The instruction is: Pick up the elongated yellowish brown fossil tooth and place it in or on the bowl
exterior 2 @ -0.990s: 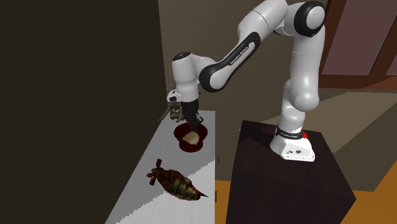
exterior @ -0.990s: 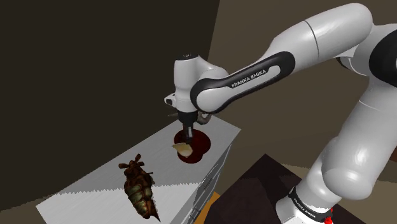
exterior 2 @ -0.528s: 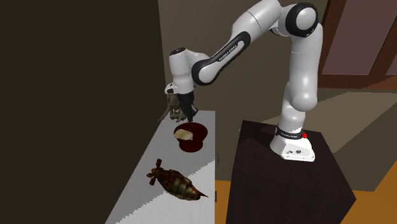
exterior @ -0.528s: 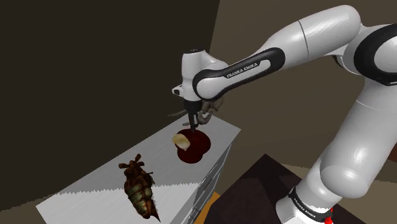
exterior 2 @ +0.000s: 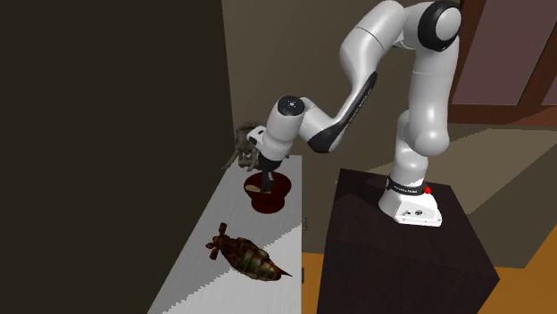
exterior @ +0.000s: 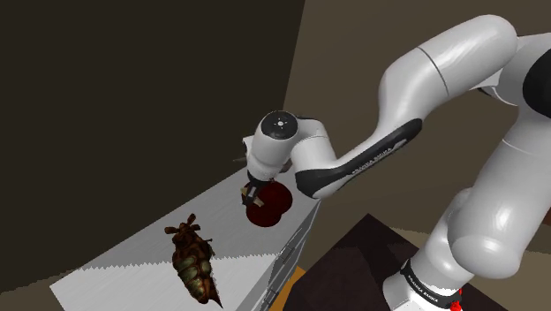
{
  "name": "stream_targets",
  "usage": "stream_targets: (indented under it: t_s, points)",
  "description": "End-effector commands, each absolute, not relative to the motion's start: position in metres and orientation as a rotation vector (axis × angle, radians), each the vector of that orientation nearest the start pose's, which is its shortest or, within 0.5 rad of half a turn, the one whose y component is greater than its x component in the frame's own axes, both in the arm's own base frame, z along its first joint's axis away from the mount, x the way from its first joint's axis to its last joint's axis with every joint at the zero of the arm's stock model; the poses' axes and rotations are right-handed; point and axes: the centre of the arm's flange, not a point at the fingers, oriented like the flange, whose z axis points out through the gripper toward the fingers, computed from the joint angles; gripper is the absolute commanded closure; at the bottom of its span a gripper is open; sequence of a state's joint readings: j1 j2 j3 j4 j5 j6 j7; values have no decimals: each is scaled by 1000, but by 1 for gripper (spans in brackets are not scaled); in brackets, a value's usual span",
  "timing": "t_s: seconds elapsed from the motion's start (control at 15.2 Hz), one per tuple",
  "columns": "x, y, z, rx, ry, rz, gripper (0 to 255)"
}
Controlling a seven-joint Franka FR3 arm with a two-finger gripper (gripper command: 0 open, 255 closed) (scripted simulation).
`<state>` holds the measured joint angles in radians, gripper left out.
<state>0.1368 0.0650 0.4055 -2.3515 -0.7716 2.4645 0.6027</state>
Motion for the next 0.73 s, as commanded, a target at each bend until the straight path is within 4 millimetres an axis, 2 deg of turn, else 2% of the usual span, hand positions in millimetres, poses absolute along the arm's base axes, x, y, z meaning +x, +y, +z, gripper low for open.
stream_targets:
  t_s: [0.0, 0.33, 0.66]
  points:
    - [438, 266, 299, -3347, -865, -590, 0]
    - [448, 260, 278, -3347, -865, -589, 0]
    - [448, 260, 278, -3347, -865, -589, 0]
